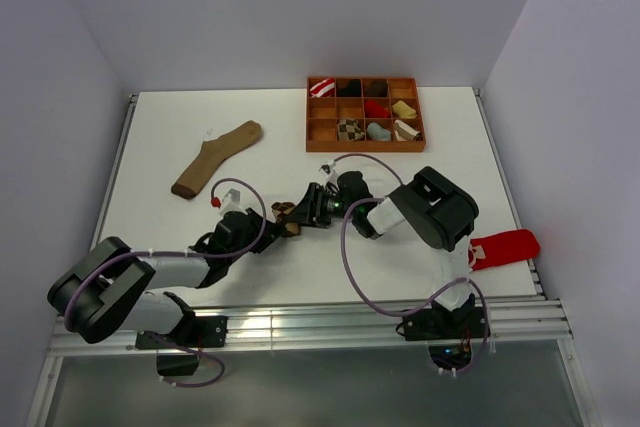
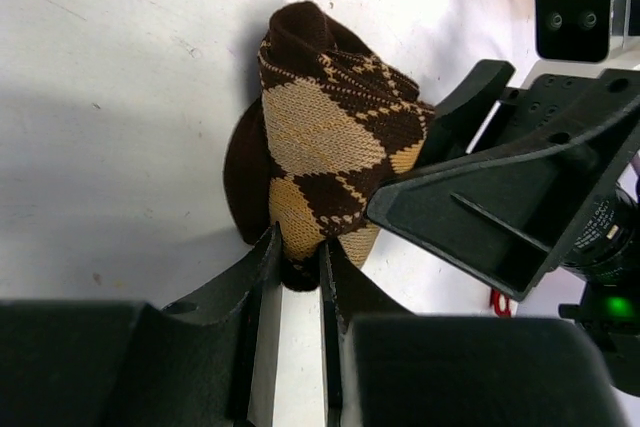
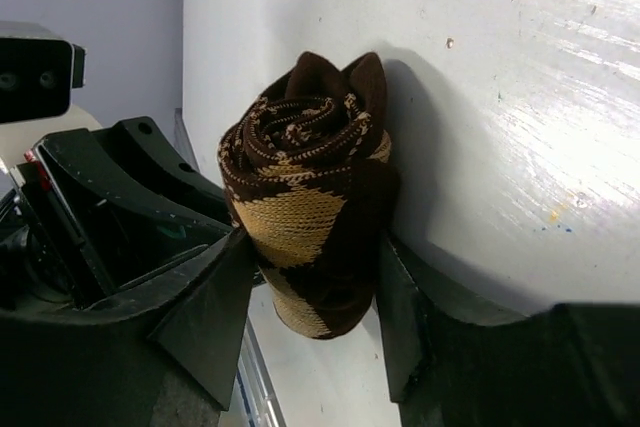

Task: Roll the socks
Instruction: Roll the sock at the center of the board.

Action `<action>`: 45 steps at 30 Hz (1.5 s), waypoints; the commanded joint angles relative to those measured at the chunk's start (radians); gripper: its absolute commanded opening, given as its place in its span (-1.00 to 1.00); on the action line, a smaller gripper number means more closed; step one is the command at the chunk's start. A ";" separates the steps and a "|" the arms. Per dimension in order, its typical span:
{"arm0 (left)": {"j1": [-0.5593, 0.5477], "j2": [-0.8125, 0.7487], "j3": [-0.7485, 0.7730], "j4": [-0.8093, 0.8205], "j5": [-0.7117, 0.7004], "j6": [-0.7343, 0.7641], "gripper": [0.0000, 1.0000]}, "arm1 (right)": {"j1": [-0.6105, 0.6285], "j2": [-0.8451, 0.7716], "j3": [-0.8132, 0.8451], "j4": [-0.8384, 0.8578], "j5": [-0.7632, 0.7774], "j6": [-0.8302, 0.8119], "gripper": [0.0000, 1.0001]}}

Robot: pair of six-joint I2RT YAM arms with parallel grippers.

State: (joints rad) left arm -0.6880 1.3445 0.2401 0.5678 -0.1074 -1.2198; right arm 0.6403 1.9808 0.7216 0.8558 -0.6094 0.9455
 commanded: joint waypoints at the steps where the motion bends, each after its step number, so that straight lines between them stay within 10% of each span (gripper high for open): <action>1: 0.024 0.039 -0.050 -0.161 -0.002 0.054 -0.99 | -0.007 0.021 -0.001 0.087 -0.039 0.009 0.02; 8: 0.027 0.006 -0.048 -0.178 -0.021 0.062 -0.57 | -0.007 -0.019 0.004 -0.029 -0.001 -0.062 -0.54; 22: -0.071 -0.249 0.057 -0.405 -0.248 0.187 0.40 | 0.035 -0.092 0.157 -0.544 0.158 -0.166 -0.62; 25: -0.125 -0.278 0.085 -0.422 -0.324 0.224 0.91 | 0.045 -0.102 0.202 -0.649 0.198 -0.172 -0.63; 45: -0.229 0.065 0.366 -0.477 -0.505 0.345 0.73 | 0.108 -0.080 0.409 -1.043 0.333 -0.185 -0.63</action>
State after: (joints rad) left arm -0.9112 1.3781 0.5446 0.0834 -0.5396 -0.9020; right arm 0.7273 1.8946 1.1038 -0.0364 -0.3477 0.7967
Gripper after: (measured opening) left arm 0.872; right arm 0.362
